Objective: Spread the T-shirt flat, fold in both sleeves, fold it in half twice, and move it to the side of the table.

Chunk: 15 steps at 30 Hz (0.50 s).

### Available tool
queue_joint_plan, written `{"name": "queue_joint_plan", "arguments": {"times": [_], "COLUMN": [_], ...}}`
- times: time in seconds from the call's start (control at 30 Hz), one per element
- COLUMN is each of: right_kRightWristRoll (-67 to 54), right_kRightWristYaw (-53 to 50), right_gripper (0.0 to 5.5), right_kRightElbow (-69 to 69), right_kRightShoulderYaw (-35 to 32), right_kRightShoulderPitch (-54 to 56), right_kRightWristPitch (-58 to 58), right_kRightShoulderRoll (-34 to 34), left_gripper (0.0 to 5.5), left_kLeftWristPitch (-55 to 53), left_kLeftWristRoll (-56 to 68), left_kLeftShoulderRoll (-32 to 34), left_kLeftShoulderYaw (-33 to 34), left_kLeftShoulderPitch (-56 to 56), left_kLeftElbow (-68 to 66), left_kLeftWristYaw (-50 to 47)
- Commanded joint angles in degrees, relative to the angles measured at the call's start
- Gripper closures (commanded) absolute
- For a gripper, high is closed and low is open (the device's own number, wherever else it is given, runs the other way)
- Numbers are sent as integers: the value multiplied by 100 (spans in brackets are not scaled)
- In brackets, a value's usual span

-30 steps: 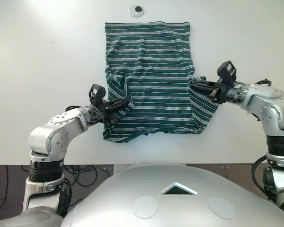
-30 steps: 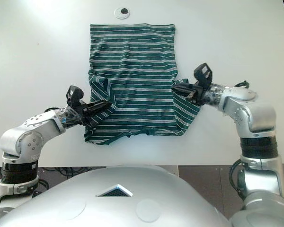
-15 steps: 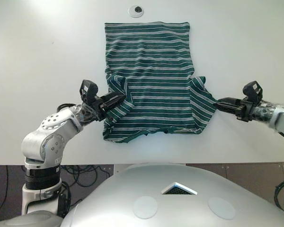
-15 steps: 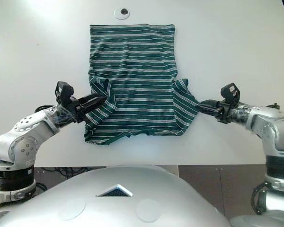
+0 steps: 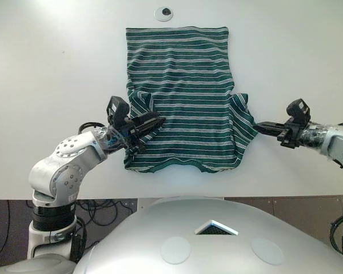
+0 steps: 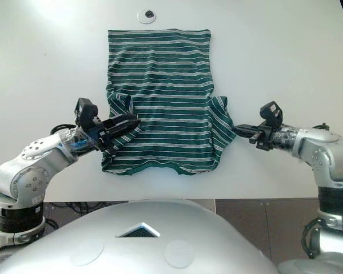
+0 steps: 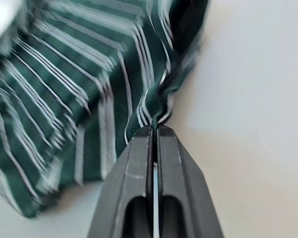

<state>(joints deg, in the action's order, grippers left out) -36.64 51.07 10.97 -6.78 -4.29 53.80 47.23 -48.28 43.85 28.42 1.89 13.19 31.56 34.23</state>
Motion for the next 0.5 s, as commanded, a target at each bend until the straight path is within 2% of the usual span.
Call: {"name": "queue_joint_plan", "arguments": {"times": [0.03, 0.13, 0.27, 0.33, 0.4, 0.43, 0.5], "right_kRightWristRoll": [-422, -498, -170, 63, 108, 108, 79], "right_kRightWristYaw": [-49, -125, -408, -523, -541, -536, -452], "right_gripper": [547, 547, 547, 490, 434, 392, 353], "right_kRightElbow": [371, 566, 504, 352, 334, 383, 650], "right_kRightShoulderYaw": [-43, 266, 1194, 1661, 1852, 1902, 1601], "right_kRightShoulderPitch": [435, 661, 1027, 1170, 1215, 1202, 1140], "right_kRightWristPitch": [395, 534, 471, 375, 364, 367, 34], "right_kRightShoulderRoll": [-137, -298, -937, -1236, -1389, -1429, -1305], "left_gripper": [424, 424, 424, 424, 424, 424, 394], "left_kLeftWristPitch": [67, 83, 87, 104, 176, 250, 423], "left_kLeftWristRoll": [-87, -94, -123, -194, -384, -514, -855], "left_kLeftShoulderRoll": [14, 30, 99, 183, 246, 255, 418], "left_kLeftShoulderYaw": [-67, -90, -85, -75, -157, -192, -33], "left_kLeftShoulderPitch": [-33, -66, -280, -363, -393, -407, -432], "left_kLeftElbow": [-83, -146, -328, -435, -516, -551, -553], "left_kLeftWristYaw": [-23, -8, 36, 75, 56, 37, -111]}}
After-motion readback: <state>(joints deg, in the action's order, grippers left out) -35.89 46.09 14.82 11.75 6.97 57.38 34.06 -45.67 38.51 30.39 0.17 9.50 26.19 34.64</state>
